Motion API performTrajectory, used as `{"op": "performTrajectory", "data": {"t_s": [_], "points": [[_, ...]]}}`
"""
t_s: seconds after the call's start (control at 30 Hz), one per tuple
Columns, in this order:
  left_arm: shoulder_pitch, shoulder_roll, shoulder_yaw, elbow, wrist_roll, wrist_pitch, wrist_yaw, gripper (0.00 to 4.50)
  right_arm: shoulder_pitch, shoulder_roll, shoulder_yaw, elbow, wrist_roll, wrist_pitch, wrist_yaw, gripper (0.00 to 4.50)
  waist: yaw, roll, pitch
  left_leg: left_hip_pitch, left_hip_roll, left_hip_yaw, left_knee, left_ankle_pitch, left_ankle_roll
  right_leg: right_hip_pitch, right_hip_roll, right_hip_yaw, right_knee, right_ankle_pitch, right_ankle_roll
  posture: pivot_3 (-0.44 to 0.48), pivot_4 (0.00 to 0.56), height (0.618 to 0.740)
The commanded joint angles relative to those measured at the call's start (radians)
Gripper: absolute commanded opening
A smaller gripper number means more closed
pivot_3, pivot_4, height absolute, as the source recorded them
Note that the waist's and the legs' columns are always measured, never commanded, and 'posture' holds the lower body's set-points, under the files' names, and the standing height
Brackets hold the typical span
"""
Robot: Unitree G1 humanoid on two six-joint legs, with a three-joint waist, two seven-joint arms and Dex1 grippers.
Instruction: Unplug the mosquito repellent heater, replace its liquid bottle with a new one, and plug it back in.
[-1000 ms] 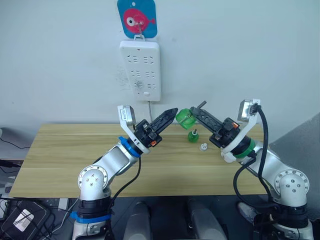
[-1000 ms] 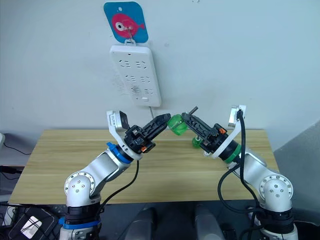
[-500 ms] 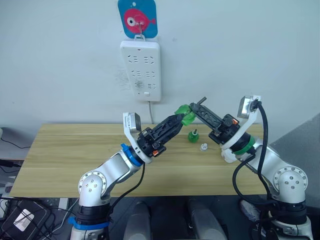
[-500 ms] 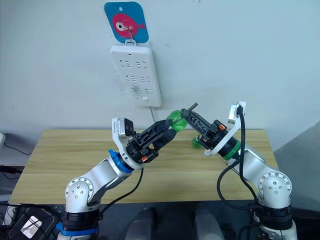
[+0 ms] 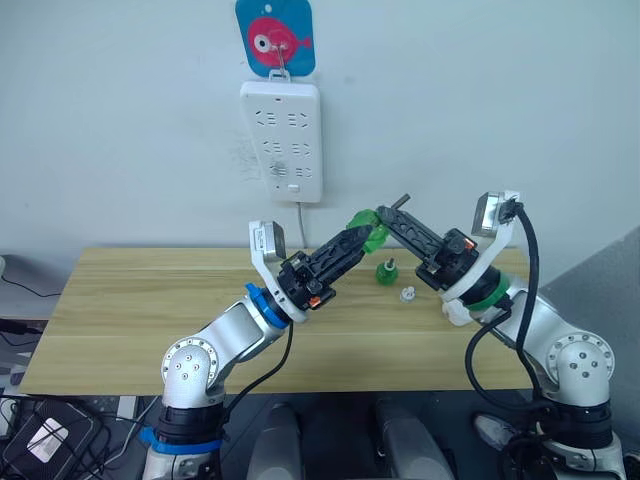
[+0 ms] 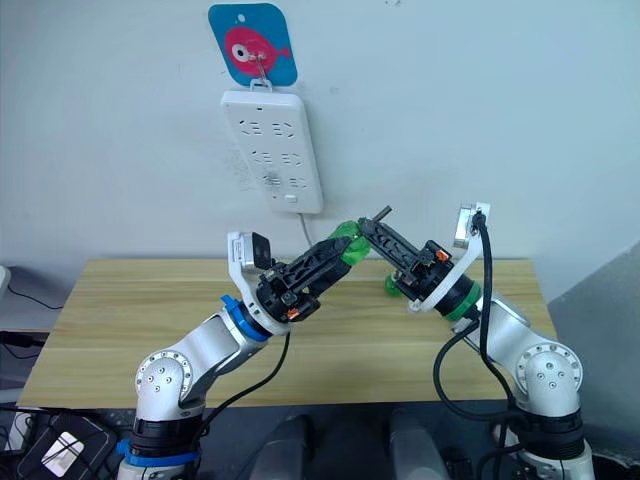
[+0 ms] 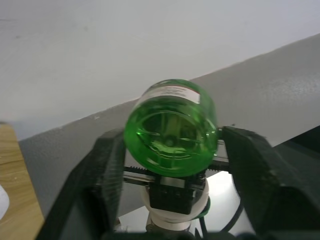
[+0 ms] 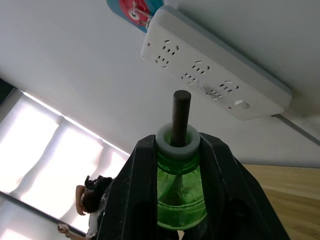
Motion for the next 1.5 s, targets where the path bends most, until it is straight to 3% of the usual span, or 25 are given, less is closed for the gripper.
{"op": "performTrajectory", "data": {"t_s": [0.03,0.5,0.7,0.77,1.0,1.1,1.23,1.5], "points": [[-0.023,-0.004,-0.009,-0.028,-0.005,0.001,-0.030,2.30,-0.014,0.000,0.014,-0.038,0.023,-0.004,-0.005,0.79,0.000,0.000,0.000,0.000,0.000,0.000,0.000,0.000,0.000,0.000,0.000,0.000,0.000,0.000,0.000,-0.008,0.197,0.740],[-0.037,-0.036,-0.010,-0.023,0.014,-0.017,-0.021,2.29,-0.011,-0.026,0.029,-0.054,0.042,-0.008,-0.009,0.79,0.000,0.000,0.000,0.000,0.000,0.000,0.000,0.000,0.000,0.000,0.000,0.000,-0.001,0.000,0.000,-0.008,0.199,0.740],[-0.027,-0.037,-0.004,-0.047,0.029,-0.025,-0.001,4.11,-0.011,-0.035,0.032,-0.049,0.040,-0.014,-0.010,0.79,0.000,0.000,0.000,0.000,0.000,0.000,0.000,0.000,0.000,0.000,0.000,0.000,-0.001,0.000,0.000,-0.004,0.201,0.740],[-0.023,-0.030,-0.005,-0.053,0.017,-0.019,0.001,4.15,-0.011,-0.037,0.034,-0.047,0.039,-0.014,-0.009,0.79,0.000,0.000,0.000,0.000,0.000,0.000,-0.001,0.000,0.000,0.000,0.000,0.000,-0.001,0.000,0.000,-0.004,0.201,0.740],[-0.016,-0.020,-0.002,-0.054,0.006,-0.021,-0.003,4.15,-0.012,-0.038,0.036,-0.046,0.039,-0.016,-0.007,0.79,0.000,0.000,0.000,0.000,0.000,0.000,-0.001,0.000,0.000,0.000,0.000,0.000,-0.002,0.000,0.000,-0.003,0.200,0.740],[-0.006,-0.014,0.001,-0.057,-0.002,-0.018,-0.007,3.54,-0.011,-0.036,0.035,-0.045,0.039,-0.018,-0.008,0.79,0.000,0.000,0.000,0.000,0.000,0.000,-0.001,0.000,0.000,0.000,0.000,0.000,-0.002,0.000,0.000,-0.003,0.200,0.740],[0.005,-0.009,0.005,-0.062,-0.013,-0.023,-0.008,2.38,-0.009,-0.034,0.034,-0.042,0.040,-0.021,-0.009,0.79,0.000,0.000,0.000,0.000,0.000,0.000,-0.001,0.000,0.000,0.000,0.000,0.000,-0.002,0.000,0.000,0.000,0.199,0.740],[0.005,-0.009,0.005,-0.057,-0.009,-0.030,-0.011,2.36,-0.010,-0.034,0.034,-0.036,0.043,-0.020,-0.005,0.79,0.001,0.000,0.000,0.000,0.000,0.000,-0.001,0.000,0.000,0.000,0.000,0.000,-0.002,0.000,0.000,0.001,0.199,0.740]]}}
